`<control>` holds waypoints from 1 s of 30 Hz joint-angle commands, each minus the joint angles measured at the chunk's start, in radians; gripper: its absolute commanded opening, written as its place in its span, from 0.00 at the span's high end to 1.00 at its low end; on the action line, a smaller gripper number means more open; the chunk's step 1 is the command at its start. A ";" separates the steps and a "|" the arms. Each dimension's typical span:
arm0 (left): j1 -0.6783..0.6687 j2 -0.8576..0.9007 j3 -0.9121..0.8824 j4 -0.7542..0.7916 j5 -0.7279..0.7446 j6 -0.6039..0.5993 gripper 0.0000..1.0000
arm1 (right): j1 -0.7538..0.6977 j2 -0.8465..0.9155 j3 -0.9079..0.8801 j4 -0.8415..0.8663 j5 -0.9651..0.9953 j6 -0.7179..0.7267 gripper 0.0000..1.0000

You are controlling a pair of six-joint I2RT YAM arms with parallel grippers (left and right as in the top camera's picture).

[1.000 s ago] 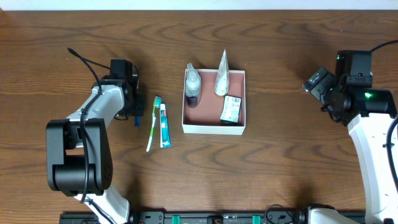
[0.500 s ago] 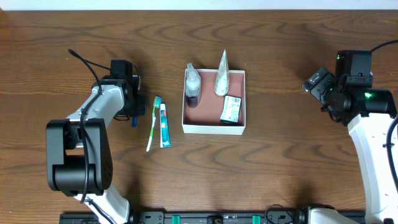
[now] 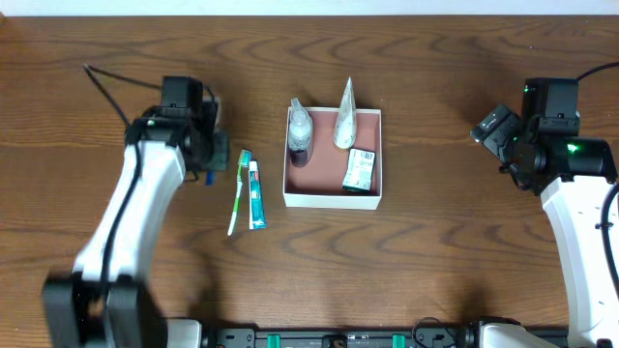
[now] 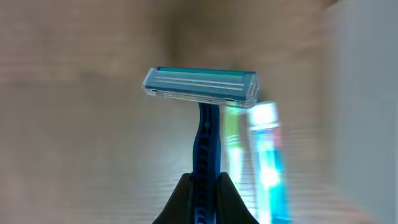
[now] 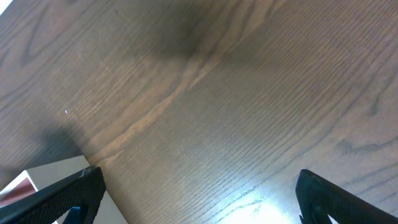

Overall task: Pack container
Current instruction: 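Carry the razor into the box and release it on the soap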

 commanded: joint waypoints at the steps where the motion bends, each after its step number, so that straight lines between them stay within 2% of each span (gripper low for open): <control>1: -0.096 -0.089 0.011 -0.025 0.053 0.045 0.94 | -0.005 0.003 0.008 -0.001 0.004 -0.013 0.01; 7: -0.320 -0.148 0.011 -0.043 0.053 0.177 0.94 | -0.005 0.003 0.008 -0.001 0.004 -0.013 0.01; 12: -0.493 -0.129 0.001 -0.015 0.053 0.434 0.94 | -0.005 0.003 0.008 -0.001 0.004 -0.013 0.01; 15: -0.549 -0.090 -0.004 0.024 0.051 0.598 0.94 | -0.005 0.003 0.008 -0.001 0.004 -0.013 0.01; 17: -0.563 -0.051 -0.004 0.069 0.051 0.663 0.94 | -0.005 0.003 0.008 -0.001 0.004 -0.013 0.01; 22: -0.554 0.073 -0.004 0.208 0.035 0.679 0.92 | -0.005 0.003 0.008 -0.001 0.004 -0.013 0.01; 26: -0.551 0.158 -0.004 0.249 0.033 0.678 0.91 | -0.005 0.003 0.008 -0.001 0.004 -0.013 0.01; 28: -0.552 0.170 -0.004 0.248 0.033 0.670 0.76 | -0.005 0.003 0.008 -0.001 0.004 -0.013 0.01; 30: -0.552 0.159 -0.002 0.243 0.032 0.630 0.68 | -0.005 0.003 0.008 -0.001 0.004 -0.013 0.01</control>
